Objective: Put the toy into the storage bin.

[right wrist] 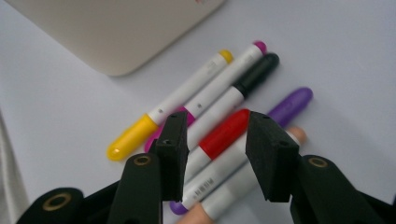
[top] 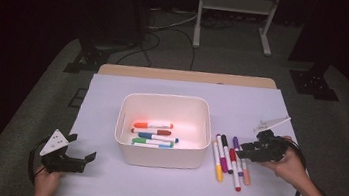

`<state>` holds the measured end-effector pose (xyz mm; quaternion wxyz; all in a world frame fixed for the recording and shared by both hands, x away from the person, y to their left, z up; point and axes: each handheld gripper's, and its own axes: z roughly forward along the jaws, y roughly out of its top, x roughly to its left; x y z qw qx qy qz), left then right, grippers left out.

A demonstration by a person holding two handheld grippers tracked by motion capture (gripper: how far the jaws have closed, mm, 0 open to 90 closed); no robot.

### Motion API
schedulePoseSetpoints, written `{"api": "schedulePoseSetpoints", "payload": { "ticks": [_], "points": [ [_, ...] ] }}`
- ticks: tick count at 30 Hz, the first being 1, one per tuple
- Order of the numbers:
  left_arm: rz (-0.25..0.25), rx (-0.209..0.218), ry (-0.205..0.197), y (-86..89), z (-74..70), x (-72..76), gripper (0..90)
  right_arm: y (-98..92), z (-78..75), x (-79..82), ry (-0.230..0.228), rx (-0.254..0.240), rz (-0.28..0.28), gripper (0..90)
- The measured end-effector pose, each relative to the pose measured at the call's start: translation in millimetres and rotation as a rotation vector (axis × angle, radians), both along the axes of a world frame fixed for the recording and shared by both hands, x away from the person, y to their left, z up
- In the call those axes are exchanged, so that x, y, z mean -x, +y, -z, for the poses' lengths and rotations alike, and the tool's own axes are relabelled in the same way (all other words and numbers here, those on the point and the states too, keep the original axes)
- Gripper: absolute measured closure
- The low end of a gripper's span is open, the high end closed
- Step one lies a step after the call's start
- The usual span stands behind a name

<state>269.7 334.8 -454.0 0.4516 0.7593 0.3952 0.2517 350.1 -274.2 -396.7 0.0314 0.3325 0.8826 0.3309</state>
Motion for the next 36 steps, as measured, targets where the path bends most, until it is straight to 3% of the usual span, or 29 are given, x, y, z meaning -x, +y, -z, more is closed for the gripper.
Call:
{"api": "schedulePoseSetpoints", "payload": {
  "ticks": [15, 24, 32, 36],
  "points": [
    [-0.001, 0.000, 0.000, 0.0, 0.0, 0.1, 0.0, -14.0, 33.1, -2.2, 0.038, 0.056, 0.116, 58.7],
    [0.000, -0.003, 0.002, 0.0, 0.0, -0.1, 0.0, -34.3, 39.8, 7.5, 0.009, 0.086, 0.188, 61.2],
    [0.000, -0.008, -0.001, -0.5, 0.0, 0.1, 0.0, -41.4, 42.6, 15.3, -0.056, 0.136, 0.215, 74.3],
    [0.000, -0.009, 0.000, -0.4, 0.0, -0.2, 0.0, -44.7, 42.1, 12.7, -0.028, 0.112, 0.242, 75.6]
  ]
}}
